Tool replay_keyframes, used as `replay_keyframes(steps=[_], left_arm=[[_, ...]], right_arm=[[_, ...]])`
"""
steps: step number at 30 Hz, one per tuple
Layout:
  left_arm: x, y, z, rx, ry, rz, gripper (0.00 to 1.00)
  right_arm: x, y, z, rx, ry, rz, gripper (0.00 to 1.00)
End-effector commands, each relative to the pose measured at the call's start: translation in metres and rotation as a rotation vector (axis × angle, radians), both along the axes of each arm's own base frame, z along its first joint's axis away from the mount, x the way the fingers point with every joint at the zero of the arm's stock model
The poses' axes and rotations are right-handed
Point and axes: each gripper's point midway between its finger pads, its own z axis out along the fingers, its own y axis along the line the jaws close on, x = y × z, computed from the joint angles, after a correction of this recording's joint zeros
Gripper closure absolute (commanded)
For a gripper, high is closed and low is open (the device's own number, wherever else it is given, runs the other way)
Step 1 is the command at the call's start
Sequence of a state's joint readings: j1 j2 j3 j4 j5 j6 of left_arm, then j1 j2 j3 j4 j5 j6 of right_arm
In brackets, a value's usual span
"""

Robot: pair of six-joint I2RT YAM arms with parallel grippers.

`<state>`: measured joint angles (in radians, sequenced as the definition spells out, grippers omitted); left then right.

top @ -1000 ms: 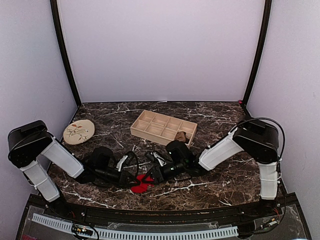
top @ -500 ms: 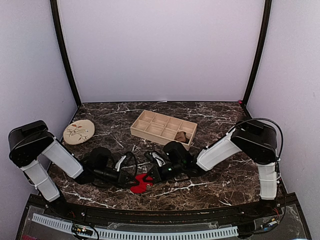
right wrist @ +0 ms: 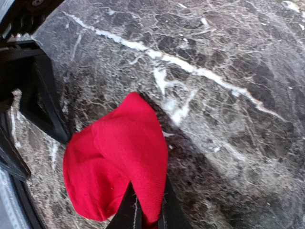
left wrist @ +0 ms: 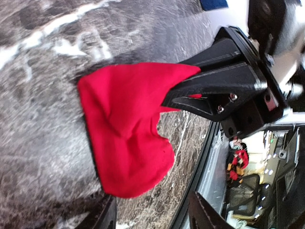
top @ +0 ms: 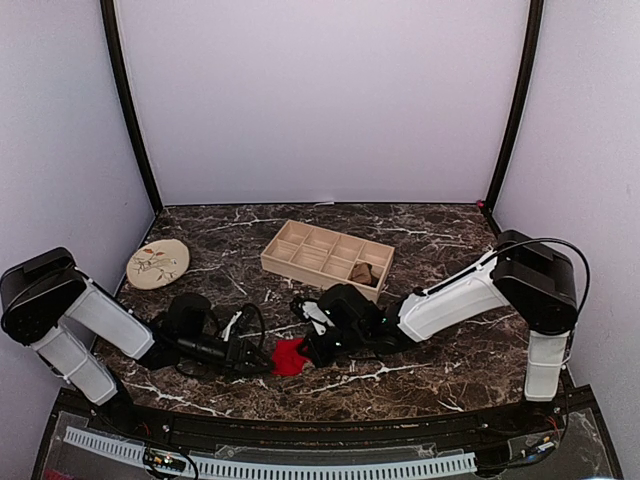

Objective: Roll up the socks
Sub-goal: Roll the sock at the center of the board.

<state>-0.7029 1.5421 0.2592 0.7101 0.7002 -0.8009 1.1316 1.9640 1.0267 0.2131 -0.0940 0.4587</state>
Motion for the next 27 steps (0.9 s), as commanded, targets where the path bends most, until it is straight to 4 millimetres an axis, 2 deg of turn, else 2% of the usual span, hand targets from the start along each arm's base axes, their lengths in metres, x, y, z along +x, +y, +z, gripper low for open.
replay_keyframes(steps=[1,5,10,16,27], left_arm=[[-0.009,0.014,-0.016,0.085,0.161,0.049,0.43],[0.001,0.01,-0.005,0.068,0.205,0.092,0.38],[0.011,0.006,-0.001,0.07,0.292,0.126,0.36],[0.01,0.005,-0.005,0.048,0.424,0.17,0.36],[0.021,-0.009,0.013,0.015,0.533,0.19,0.34]], right_arm=[[0.008,-0.014,0.002,-0.124,-0.192,-0.01,1.0],[0.004,-0.015,0.003,-0.176,-0.282,0.007,1.0],[-0.006,-0.018,-0.002,-0.251,-0.396,0.02,1.0],[-0.015,-0.022,-0.004,-0.335,-0.547,0.001,1.0],[-0.029,-0.015,-0.005,-0.417,-0.738,-0.008,1.0]])
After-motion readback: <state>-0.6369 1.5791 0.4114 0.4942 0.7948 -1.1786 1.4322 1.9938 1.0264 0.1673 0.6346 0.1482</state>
